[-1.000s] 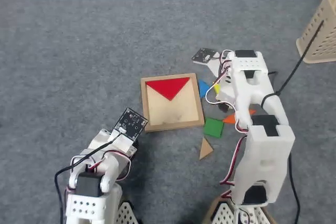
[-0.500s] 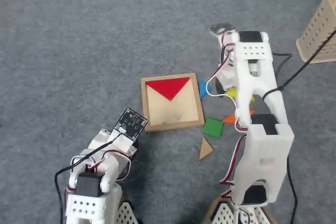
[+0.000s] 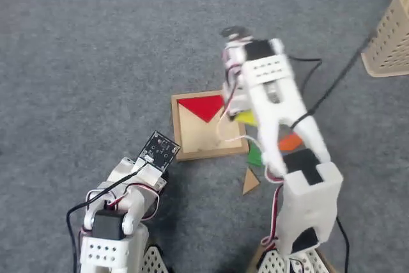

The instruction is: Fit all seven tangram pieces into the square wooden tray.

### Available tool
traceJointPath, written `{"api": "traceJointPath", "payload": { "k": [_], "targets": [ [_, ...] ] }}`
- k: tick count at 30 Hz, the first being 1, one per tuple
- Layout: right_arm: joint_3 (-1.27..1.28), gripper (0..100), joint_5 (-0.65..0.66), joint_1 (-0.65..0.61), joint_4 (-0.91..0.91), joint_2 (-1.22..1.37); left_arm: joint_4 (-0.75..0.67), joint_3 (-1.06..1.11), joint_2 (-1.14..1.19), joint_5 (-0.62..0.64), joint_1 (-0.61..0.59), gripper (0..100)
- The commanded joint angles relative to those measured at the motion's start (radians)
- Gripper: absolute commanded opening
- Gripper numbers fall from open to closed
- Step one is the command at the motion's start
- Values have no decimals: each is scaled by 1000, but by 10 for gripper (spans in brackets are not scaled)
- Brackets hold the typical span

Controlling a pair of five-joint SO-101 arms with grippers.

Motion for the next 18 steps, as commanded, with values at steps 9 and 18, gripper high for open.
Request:
{"api": "traceJointPath", "payload": {
  "k": [9,18],
  "targets": [
    [58,88,-143,-105,-180,8,5,-10,-12,8,2,176],
    [46,179,-143,-127,-179,27,5,-10,-12,8,2,176]
  ]
}}
